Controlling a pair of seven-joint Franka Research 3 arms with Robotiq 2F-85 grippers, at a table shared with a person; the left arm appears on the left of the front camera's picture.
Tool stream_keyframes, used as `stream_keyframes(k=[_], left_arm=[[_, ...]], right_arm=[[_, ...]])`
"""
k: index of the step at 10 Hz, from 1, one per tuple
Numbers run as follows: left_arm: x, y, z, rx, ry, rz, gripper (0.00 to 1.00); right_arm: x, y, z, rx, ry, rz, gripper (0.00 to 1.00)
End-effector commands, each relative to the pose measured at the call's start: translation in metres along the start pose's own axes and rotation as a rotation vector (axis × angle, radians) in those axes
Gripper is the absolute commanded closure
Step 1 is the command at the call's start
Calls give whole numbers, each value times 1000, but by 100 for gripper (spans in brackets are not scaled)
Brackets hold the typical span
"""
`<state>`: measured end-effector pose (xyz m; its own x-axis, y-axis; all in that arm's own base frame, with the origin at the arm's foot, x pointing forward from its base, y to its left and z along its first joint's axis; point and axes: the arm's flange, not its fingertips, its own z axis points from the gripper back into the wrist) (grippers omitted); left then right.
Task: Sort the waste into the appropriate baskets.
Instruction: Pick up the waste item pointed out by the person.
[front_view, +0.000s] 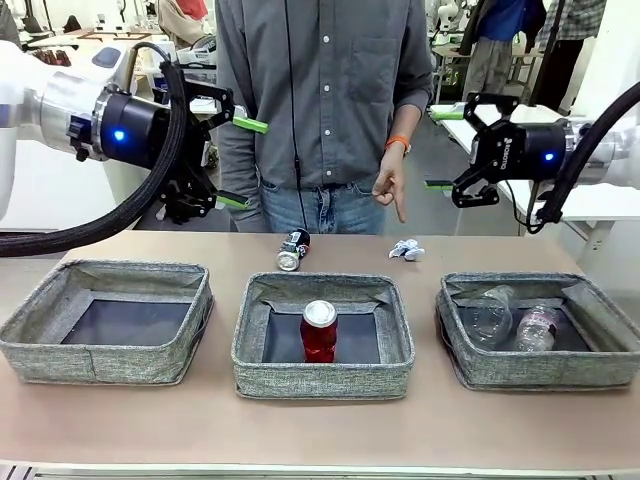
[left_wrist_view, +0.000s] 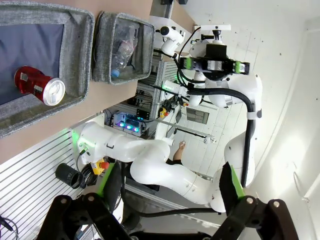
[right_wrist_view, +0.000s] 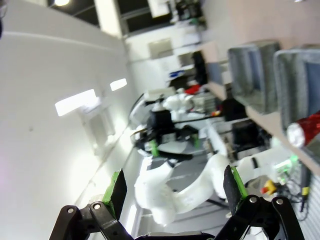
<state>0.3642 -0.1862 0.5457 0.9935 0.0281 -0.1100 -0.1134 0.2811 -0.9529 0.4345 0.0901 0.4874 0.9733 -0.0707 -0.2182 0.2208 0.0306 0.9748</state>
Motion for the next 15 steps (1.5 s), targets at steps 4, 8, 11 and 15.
stream_keyframes(k=[4,8,11,15], left_arm=[[-3,45,86,2,14,-123,0],[-10,94,140,35,-50,-80,0],[-20,122,175,57,-246,3,0],[-6,117,167,47,-166,-15,0]], right_arm=[[54,14,-21,-786,-175,459,0],[101,-10,-67,-1362,-471,961,0],[99,0,-68,-1140,-214,815,0],[122,-18,-68,-1250,-238,815,0]])
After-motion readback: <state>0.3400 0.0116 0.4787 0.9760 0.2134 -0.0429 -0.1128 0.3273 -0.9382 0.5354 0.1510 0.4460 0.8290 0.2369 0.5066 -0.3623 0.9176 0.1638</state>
